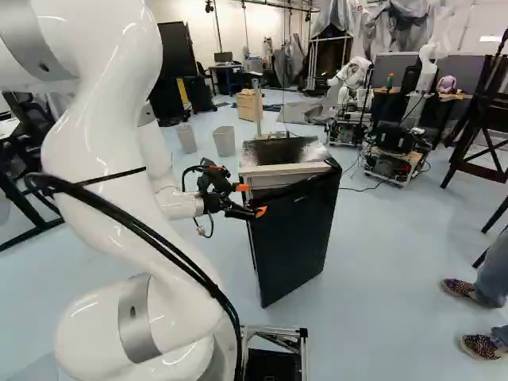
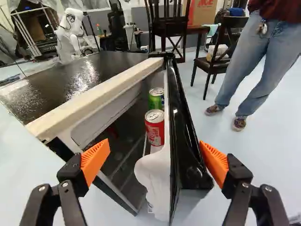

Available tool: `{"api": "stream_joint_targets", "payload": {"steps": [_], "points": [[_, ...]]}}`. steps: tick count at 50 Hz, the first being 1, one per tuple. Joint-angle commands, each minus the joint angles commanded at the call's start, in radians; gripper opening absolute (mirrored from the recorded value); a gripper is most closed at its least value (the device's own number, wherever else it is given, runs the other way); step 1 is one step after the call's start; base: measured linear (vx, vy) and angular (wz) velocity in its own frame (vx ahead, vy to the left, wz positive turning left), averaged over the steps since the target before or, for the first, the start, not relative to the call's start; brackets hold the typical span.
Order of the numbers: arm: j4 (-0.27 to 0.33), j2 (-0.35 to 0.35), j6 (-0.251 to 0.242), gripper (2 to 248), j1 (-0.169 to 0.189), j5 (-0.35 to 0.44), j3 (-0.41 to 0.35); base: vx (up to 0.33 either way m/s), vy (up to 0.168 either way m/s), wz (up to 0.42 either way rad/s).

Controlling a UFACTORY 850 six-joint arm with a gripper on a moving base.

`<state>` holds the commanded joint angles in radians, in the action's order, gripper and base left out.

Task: Grab a drink from the fridge

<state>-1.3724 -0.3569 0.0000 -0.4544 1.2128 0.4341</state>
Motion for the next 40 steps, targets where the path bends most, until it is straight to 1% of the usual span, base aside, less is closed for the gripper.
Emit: {"api": "stream_joint_targets", "payload": {"steps": [40], "points": [[-0.072,0.113,0.0,247,0.013,0.0,-0.184,0.0,0.0,0.0]]}}
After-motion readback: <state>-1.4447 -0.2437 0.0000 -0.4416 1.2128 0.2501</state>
